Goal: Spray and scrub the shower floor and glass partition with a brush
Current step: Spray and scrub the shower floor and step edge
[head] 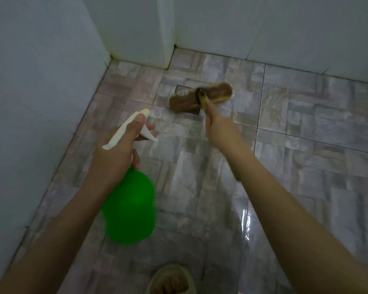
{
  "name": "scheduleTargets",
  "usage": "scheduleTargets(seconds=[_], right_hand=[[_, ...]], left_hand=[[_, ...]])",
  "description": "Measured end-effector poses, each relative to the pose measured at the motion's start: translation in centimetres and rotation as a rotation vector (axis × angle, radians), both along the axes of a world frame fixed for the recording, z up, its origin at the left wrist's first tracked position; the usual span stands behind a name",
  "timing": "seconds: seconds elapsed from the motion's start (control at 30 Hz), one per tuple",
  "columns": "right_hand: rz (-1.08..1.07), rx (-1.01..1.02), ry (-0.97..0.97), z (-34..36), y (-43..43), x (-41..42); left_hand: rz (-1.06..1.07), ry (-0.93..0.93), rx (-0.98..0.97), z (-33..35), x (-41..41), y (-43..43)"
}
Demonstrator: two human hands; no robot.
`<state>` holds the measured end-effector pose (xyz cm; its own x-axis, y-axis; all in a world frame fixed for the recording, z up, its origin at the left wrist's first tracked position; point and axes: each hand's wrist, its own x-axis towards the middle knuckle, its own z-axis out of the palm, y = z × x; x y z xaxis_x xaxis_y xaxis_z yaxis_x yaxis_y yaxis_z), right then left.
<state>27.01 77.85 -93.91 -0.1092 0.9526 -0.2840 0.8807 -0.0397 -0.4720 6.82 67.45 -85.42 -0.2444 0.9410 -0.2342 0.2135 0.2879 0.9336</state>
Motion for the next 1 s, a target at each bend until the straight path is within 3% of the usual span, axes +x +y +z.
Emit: scheduleTargets(seconds=[0.1,0.27,0.37,0.57,0.67,0.8,1.0], right_hand=[[0.02,-0.074,-0.031,1.3,-0.7,1.7],[-0.154,-0.31,-0.158,6.1,-23.2,7.5],[-0.108,-0.417,-0.139,7.4,-29.5,6.5],[-0.042,-0.138,-0.095,2.3,-16.9,2.4],[-0.069,-0.159,-0.148,3.6,-20.4,5.0],[-0.185,-0.438,-0.166,8.3,-31.5,8.8],[-0.325,-0.225,-0.214,4.8,-22.0,13.4]], left_hand=[[-0.01,-0.027,-0.016,0.1,-0.8,-1.5],[-0.094,-0.031,-0.078,-0.8,-0.7,-5.0],[-0.115,-0.001,-0.105,-1.5,-0.3,-6.6],[-0.128,0.01,-0.077,-0.9,0.3,-7.9],[-0.155,0.013,-0.049,0.1,0.5,-8.1],[-0.185,-0.02,-0.064,0.8,2.6,-8.0],[-0.371,-0.059,-0.103,-0.3,7.8,-6.5]])
